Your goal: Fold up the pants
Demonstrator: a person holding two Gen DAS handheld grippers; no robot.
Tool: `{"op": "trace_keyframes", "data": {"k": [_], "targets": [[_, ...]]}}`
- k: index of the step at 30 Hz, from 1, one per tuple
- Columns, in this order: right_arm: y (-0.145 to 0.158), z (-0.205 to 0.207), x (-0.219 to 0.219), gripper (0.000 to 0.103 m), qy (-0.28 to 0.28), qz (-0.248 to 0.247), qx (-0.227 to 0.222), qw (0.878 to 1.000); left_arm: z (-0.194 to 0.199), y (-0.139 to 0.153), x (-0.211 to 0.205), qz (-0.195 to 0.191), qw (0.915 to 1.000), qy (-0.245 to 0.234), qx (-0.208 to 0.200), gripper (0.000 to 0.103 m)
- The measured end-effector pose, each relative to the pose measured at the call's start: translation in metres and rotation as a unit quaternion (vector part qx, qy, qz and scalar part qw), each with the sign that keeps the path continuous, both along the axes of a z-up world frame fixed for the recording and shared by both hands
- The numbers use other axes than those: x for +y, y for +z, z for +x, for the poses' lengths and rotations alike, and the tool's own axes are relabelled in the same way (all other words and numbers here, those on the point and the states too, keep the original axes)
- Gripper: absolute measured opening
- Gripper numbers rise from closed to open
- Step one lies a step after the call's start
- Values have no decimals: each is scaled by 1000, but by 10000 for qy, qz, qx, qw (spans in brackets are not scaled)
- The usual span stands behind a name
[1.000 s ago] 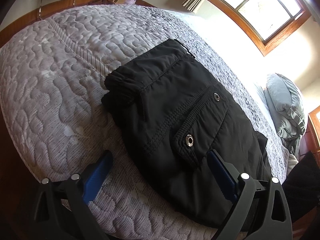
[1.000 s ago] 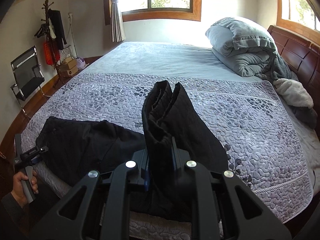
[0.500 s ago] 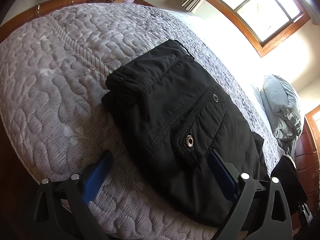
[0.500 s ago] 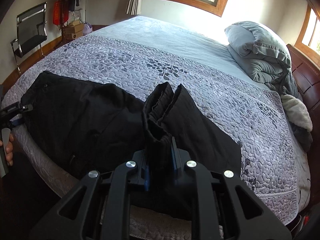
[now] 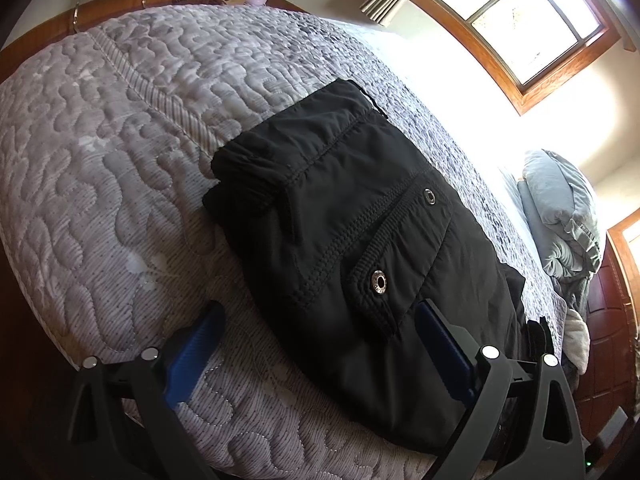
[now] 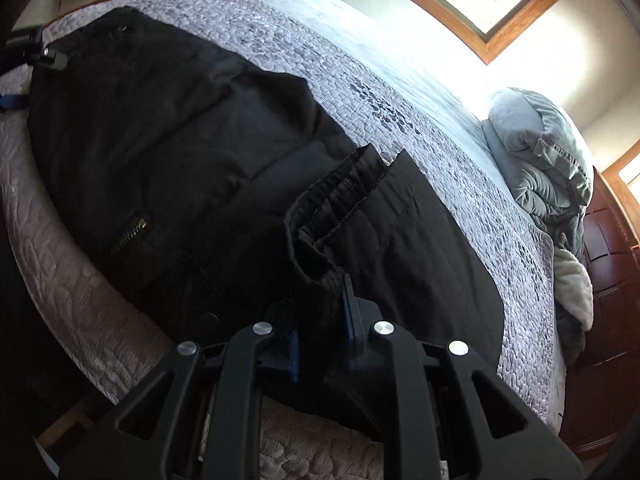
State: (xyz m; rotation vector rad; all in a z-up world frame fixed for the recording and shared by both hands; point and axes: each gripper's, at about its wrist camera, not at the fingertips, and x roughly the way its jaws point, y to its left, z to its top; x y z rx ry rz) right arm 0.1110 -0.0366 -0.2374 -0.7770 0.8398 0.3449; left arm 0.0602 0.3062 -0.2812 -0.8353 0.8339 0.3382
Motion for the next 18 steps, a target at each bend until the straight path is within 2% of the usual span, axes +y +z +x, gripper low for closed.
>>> {"op": "trace_keyframes", "data": {"k": [4,7,9,10,12,13,16,18], "targets": [[-20,-1,5,18,99,-171,-24,9998,0,0,0,3,10000,-12,4,96],[-23,-1,4,28,116,0,113,9999,0,0,0,0,10000,-9,4,97],[-14,1,-1,40,125,268,316,9991,0,0,0,-4,10000,-15,2,97],[-6,2,-5,52,129,444,462,9979,0,0,-1,-5,10000,-18,1,97],[14,6,-14,57,167,939,810,9921,0,0,0,-7,10000,-16,-2,97],[27,10,-21,64,162,1284,1036,9862,0,0,0,-9,10000,-13,-2,97],[60,27,-41,67,51,1961,1217,9730,1,0,-2,24,10000,-32,18,97],[69,45,-51,67,-192,1996,1113,9733,2,0,-2,35,10000,-42,24,97]]}}
